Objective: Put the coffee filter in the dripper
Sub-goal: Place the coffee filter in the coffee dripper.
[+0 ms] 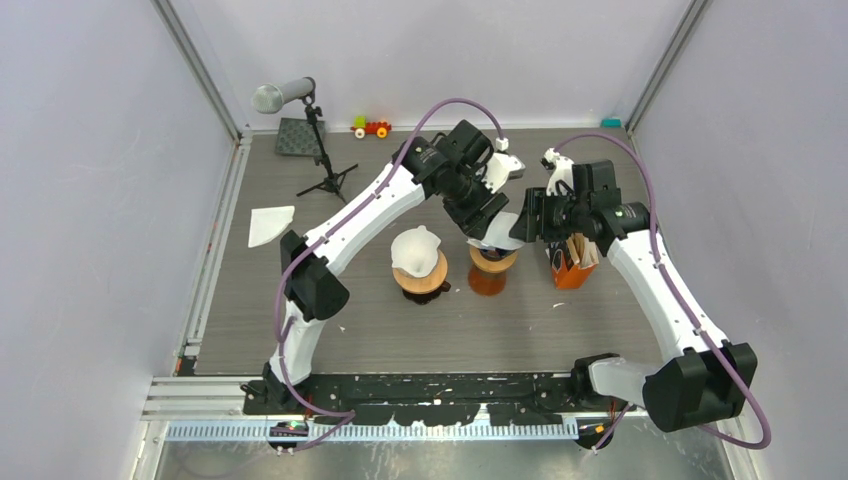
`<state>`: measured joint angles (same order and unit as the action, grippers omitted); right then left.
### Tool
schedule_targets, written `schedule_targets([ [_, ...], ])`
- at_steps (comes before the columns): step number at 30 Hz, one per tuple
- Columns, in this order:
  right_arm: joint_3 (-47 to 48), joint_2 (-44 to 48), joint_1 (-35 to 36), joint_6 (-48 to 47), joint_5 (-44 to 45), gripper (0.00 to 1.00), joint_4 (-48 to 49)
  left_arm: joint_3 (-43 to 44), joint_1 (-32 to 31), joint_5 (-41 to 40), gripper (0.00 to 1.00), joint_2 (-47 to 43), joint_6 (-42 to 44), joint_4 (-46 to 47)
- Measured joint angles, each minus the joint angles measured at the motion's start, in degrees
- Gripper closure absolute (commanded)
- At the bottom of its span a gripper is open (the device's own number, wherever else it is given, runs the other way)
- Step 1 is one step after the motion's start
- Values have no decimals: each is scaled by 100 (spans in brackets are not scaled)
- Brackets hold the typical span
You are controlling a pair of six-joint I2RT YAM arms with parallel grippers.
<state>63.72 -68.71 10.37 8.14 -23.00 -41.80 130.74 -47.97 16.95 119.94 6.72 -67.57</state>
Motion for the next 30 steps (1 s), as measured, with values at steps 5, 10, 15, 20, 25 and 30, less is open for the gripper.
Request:
schedule_targets([
  [5,-61,28,0,2,4,45,55,-33,0,-48,44,-7,-186,98],
  [10,-164,37,0,2,42,45,57,-50,4,-59,46,-7,-175,114],
  [15,-170,57,0,2,70,45,59,-50,4,-120,48,-31,-31,118],
  [20,-170,61,0,0,92,45,57,-61,4,-144,52,-197,133,122],
  [25,-168,61,0,0,105,45,57,-157,4,-63,68,-402,208,153],
  [30,-136,61,0,0,109,42,35,-173,4,76,85,-431,295,160],
])
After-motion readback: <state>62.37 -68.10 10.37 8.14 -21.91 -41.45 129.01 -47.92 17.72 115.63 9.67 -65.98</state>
